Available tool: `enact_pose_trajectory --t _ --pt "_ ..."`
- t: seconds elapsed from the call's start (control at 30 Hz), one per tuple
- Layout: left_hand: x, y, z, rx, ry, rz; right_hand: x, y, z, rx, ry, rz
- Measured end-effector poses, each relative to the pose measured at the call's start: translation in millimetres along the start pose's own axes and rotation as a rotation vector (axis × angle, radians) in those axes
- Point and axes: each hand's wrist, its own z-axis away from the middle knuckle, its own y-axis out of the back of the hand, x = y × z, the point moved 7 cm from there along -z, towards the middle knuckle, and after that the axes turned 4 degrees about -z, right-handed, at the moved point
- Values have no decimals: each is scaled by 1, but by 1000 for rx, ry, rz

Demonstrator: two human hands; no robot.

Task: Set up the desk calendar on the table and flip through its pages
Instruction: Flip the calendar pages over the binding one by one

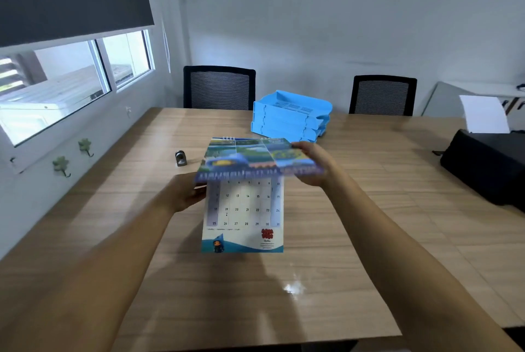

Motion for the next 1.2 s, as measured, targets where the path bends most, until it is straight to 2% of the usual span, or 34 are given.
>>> enact_pose_trajectory --t 0.1,0.23,0.3,0.4,0.47,0.57,0.67,0.83,0.97,1.03,1.1,1.2 --pt "-3 2 -4 -26 22 -13 -17 -17 4 -97 83 -320" --pt "-1 0 -4 -42 35 -44 -40 -40 3 -201 253 -315" --pt "-1 0 -3 -33 35 -54 -46 -44 -3 -128 367 3" --pt "0 0 -2 -24 28 -58 -49 -52 -2 50 582 753" --pt "0 0 -2 -27 28 -66 -40 -53 -11 92 589 1079" --pt "0 0 -3 -37 31 -77 -31 -48 -22 188 513 1405" --pt "-1 0 -4 -49 32 -77 -29 -50 -23 219 490 1489" --pt "-3 5 -11 -58 44 -76 -23 -43 -28 219 470 1406" --pt "-3 3 -11 -61 53 -74 -14 -38 -12 147 485 925" --pt "-3 3 -11 -62 57 -81 4 -26 -8 152 360 722" --pt "-3 3 -11 -63 60 -88 27 -12 -7 141 180 633" --pt "-2 2 -8 -83 60 -95 48 2 -3 130 33 536"
